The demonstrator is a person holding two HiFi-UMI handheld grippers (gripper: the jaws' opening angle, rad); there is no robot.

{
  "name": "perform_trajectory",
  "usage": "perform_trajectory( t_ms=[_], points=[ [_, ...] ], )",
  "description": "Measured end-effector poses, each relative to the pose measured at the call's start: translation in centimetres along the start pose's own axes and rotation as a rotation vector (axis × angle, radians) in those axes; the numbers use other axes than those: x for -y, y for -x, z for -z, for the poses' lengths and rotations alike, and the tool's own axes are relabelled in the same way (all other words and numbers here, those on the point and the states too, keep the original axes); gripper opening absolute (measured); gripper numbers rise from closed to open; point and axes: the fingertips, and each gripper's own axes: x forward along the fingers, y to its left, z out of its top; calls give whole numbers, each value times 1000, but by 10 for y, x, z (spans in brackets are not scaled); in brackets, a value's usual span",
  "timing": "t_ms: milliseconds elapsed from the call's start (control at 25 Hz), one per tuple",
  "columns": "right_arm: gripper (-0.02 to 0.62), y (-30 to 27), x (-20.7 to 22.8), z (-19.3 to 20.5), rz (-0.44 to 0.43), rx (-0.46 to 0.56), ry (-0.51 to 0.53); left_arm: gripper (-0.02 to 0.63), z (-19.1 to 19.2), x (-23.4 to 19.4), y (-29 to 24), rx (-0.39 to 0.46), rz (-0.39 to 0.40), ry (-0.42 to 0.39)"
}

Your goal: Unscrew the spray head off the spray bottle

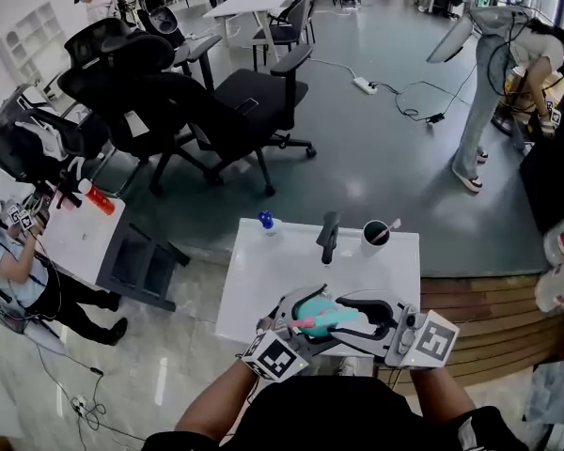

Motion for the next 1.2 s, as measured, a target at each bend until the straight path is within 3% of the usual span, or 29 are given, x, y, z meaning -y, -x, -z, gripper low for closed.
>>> perform_trajectory(
  t_ms=[400, 760, 880, 1200],
  points=[
    [187, -2, 15, 20, 192, 17, -80, 474, 24, -7, -4, -47, -67, 68],
    [137, -11, 13, 25, 229, -23, -28, 474, 26, -4, -3, -47, -71, 102],
    [135, -11, 6, 24, 159, -40, -13, 474, 22, 2, -1, -30, -33, 100],
    [135, 5, -23, 14, -208, -127, -13, 474, -3, 34, 4, -2, 123, 36]
  ],
)
